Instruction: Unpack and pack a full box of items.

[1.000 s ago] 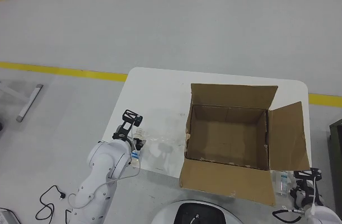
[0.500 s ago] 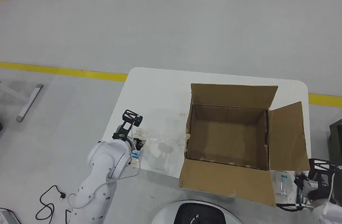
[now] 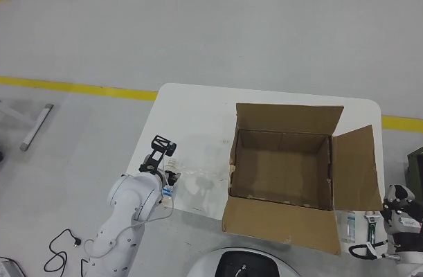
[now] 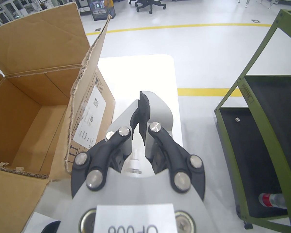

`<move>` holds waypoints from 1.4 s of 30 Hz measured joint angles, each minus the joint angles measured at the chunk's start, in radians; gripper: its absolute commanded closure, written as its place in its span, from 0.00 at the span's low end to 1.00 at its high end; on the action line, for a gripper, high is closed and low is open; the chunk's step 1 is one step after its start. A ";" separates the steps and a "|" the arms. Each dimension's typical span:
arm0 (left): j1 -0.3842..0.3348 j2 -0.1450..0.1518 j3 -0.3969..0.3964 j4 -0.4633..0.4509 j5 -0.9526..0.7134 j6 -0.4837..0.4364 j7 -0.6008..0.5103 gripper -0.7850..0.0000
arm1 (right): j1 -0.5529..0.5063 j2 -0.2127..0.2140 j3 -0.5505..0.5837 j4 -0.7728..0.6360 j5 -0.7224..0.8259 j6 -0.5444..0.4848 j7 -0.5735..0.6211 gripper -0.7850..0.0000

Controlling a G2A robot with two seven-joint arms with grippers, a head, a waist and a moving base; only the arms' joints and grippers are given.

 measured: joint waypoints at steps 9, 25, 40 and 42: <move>0.000 0.000 0.000 0.000 0.000 0.000 0.000 0.00 | 0.010 0.002 -0.010 0.014 0.001 -0.040 -0.103 1.00; 0.000 0.000 0.000 0.000 0.000 0.000 0.000 0.00 | 0.145 0.016 -0.001 0.223 0.013 -0.157 -0.333 1.00; -0.081 0.000 0.071 0.245 0.088 0.021 -0.050 0.00 | 0.144 0.016 -0.001 0.222 0.013 -0.157 -0.333 1.00; -0.109 -0.001 0.078 0.291 0.080 0.030 -0.069 0.00 | 0.144 0.016 -0.001 0.222 0.013 -0.157 -0.333 1.00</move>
